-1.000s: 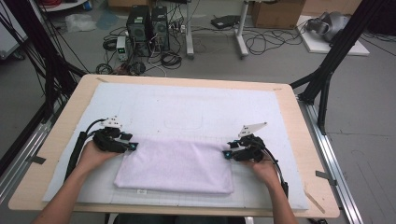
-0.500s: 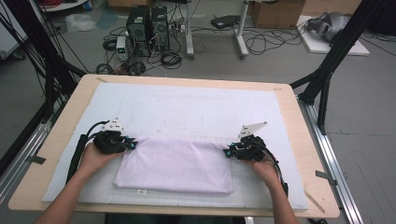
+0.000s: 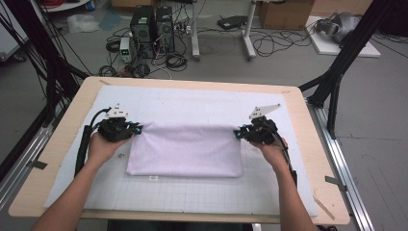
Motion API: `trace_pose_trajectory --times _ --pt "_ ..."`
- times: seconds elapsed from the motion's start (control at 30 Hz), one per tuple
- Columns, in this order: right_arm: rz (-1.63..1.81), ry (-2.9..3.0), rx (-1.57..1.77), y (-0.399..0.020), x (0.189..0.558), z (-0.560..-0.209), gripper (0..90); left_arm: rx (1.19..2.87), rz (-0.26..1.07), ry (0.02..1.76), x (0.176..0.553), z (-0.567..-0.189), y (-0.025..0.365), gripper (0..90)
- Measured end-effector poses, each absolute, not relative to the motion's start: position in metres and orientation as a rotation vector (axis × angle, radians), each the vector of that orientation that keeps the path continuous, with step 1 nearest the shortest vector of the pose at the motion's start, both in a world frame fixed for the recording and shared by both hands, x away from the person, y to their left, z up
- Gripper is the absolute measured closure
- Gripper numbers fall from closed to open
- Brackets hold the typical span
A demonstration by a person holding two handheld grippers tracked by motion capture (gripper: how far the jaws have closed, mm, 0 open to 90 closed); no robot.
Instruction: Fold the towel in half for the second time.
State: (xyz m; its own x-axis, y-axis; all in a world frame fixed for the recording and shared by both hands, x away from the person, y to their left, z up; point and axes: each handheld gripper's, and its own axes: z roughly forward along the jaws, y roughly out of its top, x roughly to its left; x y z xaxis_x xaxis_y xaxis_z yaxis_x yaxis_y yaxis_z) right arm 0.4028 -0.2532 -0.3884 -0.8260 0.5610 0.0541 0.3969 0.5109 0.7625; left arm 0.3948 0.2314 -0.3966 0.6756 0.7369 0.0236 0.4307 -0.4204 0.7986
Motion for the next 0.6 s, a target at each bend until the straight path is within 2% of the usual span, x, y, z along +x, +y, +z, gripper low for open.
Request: trace_pose_trajectory --times 0.23,0.27,0.37,0.43,0.6 --pt "1.178 2.513 0.819 -0.250 0.429 -0.370 78.6 2.054 0.530 0.935 0.426 -0.381 0.226 78.6" --pt "1.174 2.508 0.840 -0.250 0.434 -0.370 76.5 2.070 0.543 0.947 0.431 -0.382 0.224 76.2" --pt "1.164 2.456 0.926 -0.251 0.443 -0.375 61.9 2.073 0.573 1.018 0.437 -0.388 0.225 59.7" --pt "1.170 2.471 0.964 -0.252 0.445 -0.380 58.9 2.090 0.558 1.021 0.436 -0.392 0.227 56.3" --pt "1.162 2.494 0.963 -0.252 0.439 -0.389 57.5 2.075 0.519 0.992 0.422 -0.399 0.236 55.9"
